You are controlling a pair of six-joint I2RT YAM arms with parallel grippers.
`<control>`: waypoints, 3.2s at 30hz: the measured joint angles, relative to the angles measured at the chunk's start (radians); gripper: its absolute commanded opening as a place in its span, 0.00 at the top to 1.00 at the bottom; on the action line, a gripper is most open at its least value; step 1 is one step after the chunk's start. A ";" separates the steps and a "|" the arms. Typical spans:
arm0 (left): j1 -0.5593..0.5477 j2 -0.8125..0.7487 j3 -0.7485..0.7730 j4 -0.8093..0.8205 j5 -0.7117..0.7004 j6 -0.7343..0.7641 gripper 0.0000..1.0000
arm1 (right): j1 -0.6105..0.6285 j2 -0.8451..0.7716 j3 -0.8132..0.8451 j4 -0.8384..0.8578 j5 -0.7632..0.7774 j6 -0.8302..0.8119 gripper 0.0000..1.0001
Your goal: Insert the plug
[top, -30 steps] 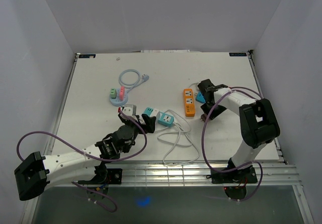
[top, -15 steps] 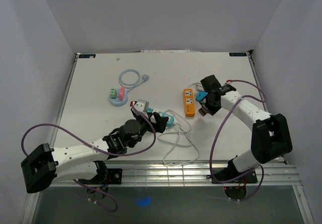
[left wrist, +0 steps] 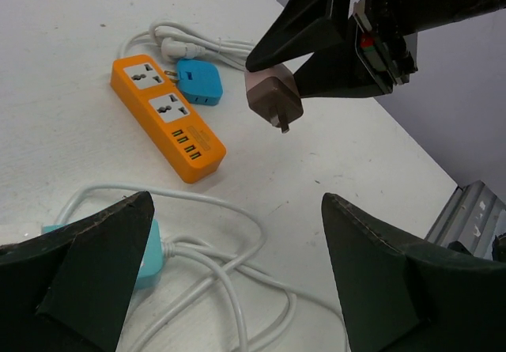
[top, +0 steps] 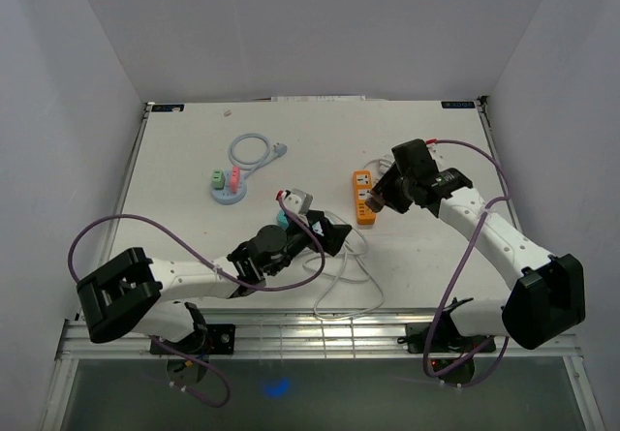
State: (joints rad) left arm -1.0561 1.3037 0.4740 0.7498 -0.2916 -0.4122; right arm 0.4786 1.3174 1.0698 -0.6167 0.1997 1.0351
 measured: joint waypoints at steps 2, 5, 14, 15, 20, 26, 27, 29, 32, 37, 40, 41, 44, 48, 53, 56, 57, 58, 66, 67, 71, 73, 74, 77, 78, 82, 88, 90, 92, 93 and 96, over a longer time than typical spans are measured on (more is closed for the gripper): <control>0.000 0.047 0.019 0.048 0.012 -0.001 0.02 | 0.004 -0.013 0.001 0.011 -0.018 -0.001 0.91; 0.000 0.097 0.033 0.124 0.016 -0.015 0.02 | 0.014 -0.023 0.001 0.025 -0.039 -0.005 0.91; 0.026 0.213 0.122 0.231 0.067 -0.087 0.02 | 0.041 -0.051 0.000 0.065 -0.074 -0.023 0.91; 0.029 0.222 0.130 0.234 0.074 -0.095 0.02 | 0.044 -0.054 0.000 0.069 -0.076 -0.023 0.91; 0.042 0.285 0.182 0.245 0.104 -0.127 0.11 | 0.060 -0.066 -0.008 0.079 -0.082 -0.023 0.91; 0.050 0.345 0.224 0.236 0.118 -0.150 0.33 | 0.069 -0.091 -0.036 0.100 -0.100 -0.023 0.91; 0.052 0.348 0.224 0.232 0.118 -0.152 0.43 | 0.071 -0.095 -0.039 0.100 -0.102 -0.023 0.90; 0.055 0.356 0.232 0.225 0.119 -0.165 0.58 | 0.074 -0.104 -0.046 0.106 -0.103 -0.023 0.90; 0.064 0.359 0.234 0.219 0.122 -0.196 0.82 | 0.072 -0.118 -0.056 0.121 -0.101 -0.025 0.88; 0.072 0.359 0.233 0.233 0.125 -0.217 1.00 | 0.072 -0.120 -0.056 0.145 -0.109 -0.050 0.54; 0.072 0.357 0.217 0.250 0.124 -0.211 1.00 | 0.073 -0.117 -0.056 0.146 -0.124 -0.079 0.29; 0.072 0.354 0.206 0.257 0.124 -0.205 1.00 | 0.074 -0.116 -0.055 0.143 -0.126 -0.092 0.28; 0.073 0.334 0.154 0.272 0.125 -0.186 1.00 | 0.073 -0.114 -0.051 0.140 -0.136 -0.131 0.27; 0.078 0.282 0.069 0.313 0.148 -0.150 1.00 | 0.062 -0.114 -0.026 0.133 -0.174 -0.203 0.26; 0.098 0.174 -0.046 0.397 0.212 -0.088 1.00 | 0.020 -0.116 0.018 0.143 -0.303 -0.391 0.27; 0.118 0.103 -0.081 0.415 0.279 -0.061 1.00 | 0.000 -0.142 0.013 0.178 -0.407 -0.527 0.26; 0.125 0.081 -0.087 0.417 0.305 -0.053 1.00 | -0.006 -0.162 0.003 0.204 -0.447 -0.569 0.23; 0.132 0.063 -0.089 0.419 0.327 -0.048 1.00 | -0.009 -0.185 -0.009 0.233 -0.483 -0.605 0.23; 0.251 0.000 -0.095 0.479 0.649 -0.091 1.00 | -0.012 -0.264 -0.063 0.475 -0.864 -0.790 0.24; 0.269 0.000 -0.096 0.490 0.684 -0.106 1.00 | -0.012 -0.256 -0.074 0.512 -0.914 -0.792 0.24; 0.316 0.001 -0.099 0.536 0.796 -0.164 1.00 | -0.012 -0.243 -0.145 0.623 -1.051 -0.783 0.27; 0.321 0.001 -0.099 0.546 0.843 -0.182 1.00 | -0.012 -0.237 -0.157 0.645 -1.097 -0.786 0.30; 0.321 0.001 -0.098 0.546 0.862 -0.190 1.00 | -0.012 -0.235 -0.158 0.653 -1.115 -0.787 0.30; 0.321 0.002 -0.090 0.544 0.911 -0.208 1.00 | -0.012 -0.235 -0.158 0.682 -1.154 -0.799 0.39; 0.321 0.002 -0.084 0.545 0.922 -0.211 1.00 | -0.012 -0.235 -0.158 0.688 -1.166 -0.804 0.40; 0.321 0.005 -0.066 0.544 0.940 -0.218 1.00 | -0.003 -0.230 -0.159 0.702 -1.197 -0.809 0.39; 0.321 0.006 -0.051 0.511 0.942 -0.208 1.00 | 0.013 -0.228 -0.165 0.698 -1.210 -0.831 0.39; 0.321 0.006 -0.045 0.505 0.939 -0.204 1.00 | 0.017 -0.228 -0.165 0.695 -1.213 -0.837 0.41; 0.321 0.006 -0.042 0.502 0.937 -0.200 1.00 | 0.021 -0.228 -0.165 0.694 -1.218 -0.843 0.46; 0.321 0.006 -0.041 0.500 0.934 -0.197 1.00 | 0.022 -0.228 -0.165 0.693 -1.218 -0.848 0.52; 0.321 0.006 -0.040 0.494 0.927 -0.193 1.00 | 0.026 -0.228 -0.165 0.683 -1.220 -0.863 0.60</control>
State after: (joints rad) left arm -0.7349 1.3098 0.4335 1.2442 0.6357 -0.6056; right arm 0.5045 1.0893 0.9047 0.0662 -1.0203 0.1722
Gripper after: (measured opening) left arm 0.406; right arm 0.458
